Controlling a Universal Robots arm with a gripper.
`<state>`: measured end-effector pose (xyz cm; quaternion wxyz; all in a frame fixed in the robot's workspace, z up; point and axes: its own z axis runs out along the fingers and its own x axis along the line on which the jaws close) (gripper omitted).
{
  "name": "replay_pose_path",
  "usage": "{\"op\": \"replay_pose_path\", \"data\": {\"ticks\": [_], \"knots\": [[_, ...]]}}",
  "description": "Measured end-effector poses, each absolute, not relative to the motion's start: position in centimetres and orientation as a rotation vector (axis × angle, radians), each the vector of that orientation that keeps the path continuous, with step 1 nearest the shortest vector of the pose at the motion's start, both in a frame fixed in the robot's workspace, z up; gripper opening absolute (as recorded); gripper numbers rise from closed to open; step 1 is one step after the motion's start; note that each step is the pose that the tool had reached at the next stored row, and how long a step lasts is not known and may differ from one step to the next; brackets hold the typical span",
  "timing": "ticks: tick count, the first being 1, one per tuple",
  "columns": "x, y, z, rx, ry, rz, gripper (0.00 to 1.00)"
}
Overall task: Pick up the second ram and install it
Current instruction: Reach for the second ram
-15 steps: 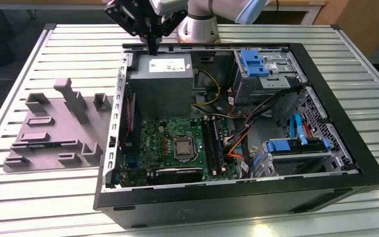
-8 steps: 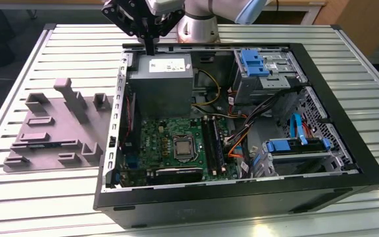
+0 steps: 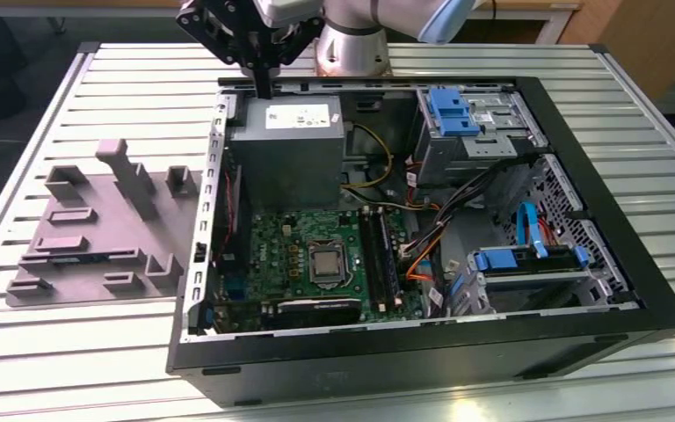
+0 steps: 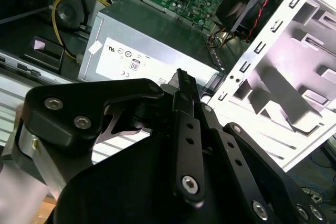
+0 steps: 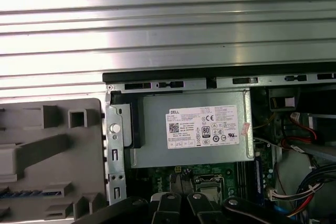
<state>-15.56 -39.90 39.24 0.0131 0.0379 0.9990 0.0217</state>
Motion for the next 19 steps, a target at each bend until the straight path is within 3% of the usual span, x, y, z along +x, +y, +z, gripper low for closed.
{"op": "replay_pose_path", "data": {"ticks": [19], "knots": [[-16.58, -39.89, 39.23, 0.118, 3.112, 0.068, 0.11]]}}
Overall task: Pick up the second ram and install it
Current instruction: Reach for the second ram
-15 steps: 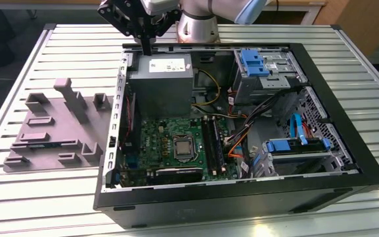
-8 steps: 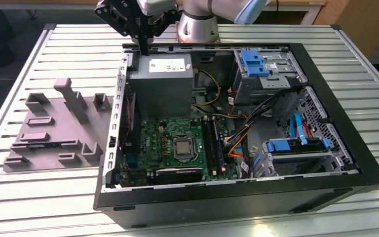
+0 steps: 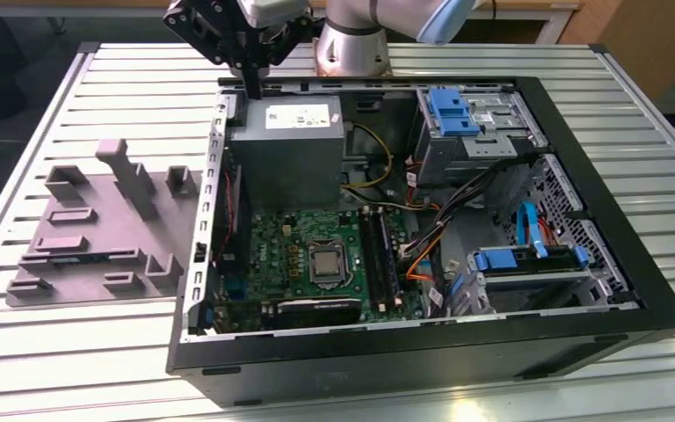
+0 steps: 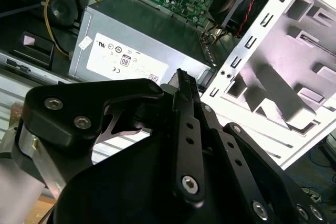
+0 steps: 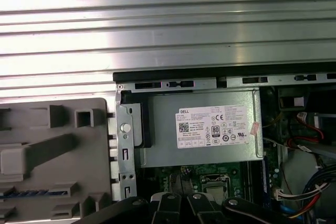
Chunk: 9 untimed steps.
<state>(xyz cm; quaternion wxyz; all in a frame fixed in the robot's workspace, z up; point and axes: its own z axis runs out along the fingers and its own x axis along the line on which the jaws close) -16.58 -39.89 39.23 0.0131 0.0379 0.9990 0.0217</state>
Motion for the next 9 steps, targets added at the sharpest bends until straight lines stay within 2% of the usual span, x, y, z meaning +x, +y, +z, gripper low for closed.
{"op": "replay_pose_path", "data": {"ticks": [9], "knots": [[-17.04, -39.89, 39.22, 0.118, 3.112, 0.068, 0.11]]}}
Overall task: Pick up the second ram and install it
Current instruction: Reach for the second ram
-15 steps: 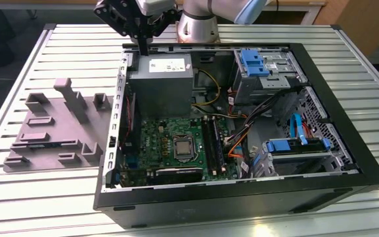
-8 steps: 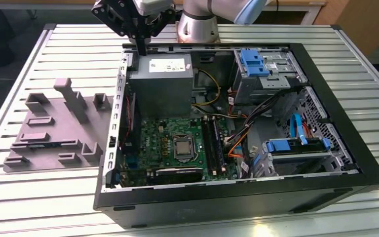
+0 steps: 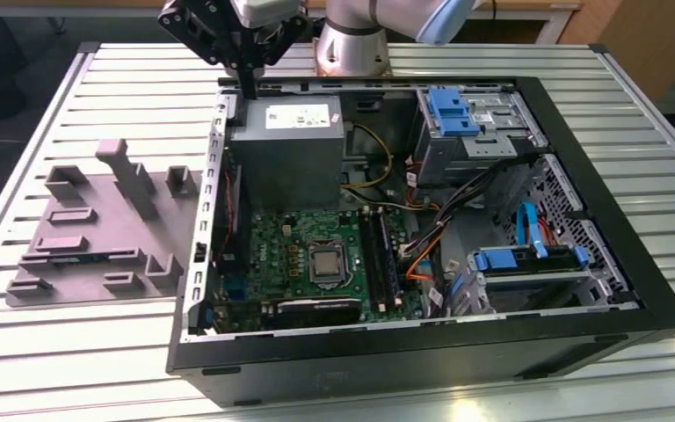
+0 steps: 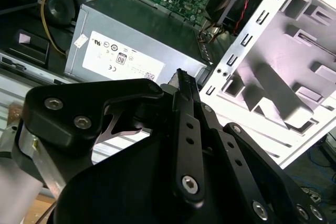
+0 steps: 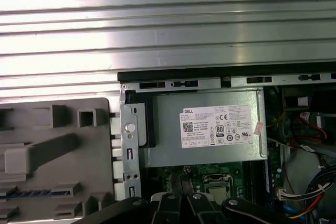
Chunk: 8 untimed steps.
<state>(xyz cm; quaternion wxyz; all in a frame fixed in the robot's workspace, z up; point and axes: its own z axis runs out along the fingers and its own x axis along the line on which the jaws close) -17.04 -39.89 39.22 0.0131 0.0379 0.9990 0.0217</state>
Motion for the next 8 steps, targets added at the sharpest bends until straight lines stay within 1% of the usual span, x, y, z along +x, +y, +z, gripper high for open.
{"op": "replay_pose_path", "data": {"ticks": [8], "knots": [[-17.42, -39.89, 39.22, 0.118, 3.113, 0.068, 0.11]]}}
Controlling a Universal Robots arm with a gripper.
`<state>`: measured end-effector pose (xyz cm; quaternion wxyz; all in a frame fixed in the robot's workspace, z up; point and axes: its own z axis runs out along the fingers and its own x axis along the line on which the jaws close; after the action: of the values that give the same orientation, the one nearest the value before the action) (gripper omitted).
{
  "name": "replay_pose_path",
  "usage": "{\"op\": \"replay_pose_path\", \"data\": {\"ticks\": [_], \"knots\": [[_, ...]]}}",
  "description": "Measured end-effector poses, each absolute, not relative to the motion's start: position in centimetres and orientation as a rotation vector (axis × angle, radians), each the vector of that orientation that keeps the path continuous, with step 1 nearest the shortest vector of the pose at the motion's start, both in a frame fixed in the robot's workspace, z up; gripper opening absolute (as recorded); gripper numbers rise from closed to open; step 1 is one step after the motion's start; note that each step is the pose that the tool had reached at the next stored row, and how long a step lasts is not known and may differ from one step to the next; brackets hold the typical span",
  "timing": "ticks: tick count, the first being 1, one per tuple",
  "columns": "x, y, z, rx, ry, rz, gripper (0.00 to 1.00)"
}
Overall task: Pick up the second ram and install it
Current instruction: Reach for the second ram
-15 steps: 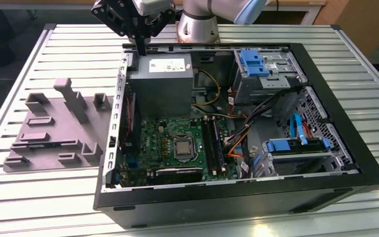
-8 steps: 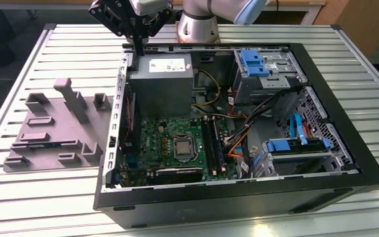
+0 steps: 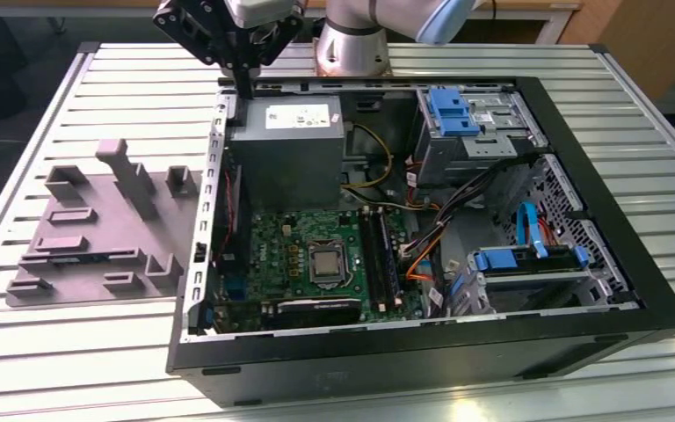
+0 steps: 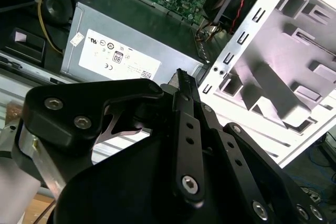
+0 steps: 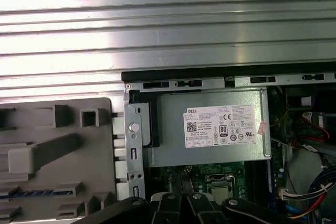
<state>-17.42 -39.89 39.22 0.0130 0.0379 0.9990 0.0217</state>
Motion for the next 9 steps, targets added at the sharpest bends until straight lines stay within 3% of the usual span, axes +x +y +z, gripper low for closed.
{"op": "replay_pose_path", "data": {"ticks": [9], "knots": [[-17.6, -39.89, 39.22, 0.118, 3.113, 0.068, 0.11]]}}
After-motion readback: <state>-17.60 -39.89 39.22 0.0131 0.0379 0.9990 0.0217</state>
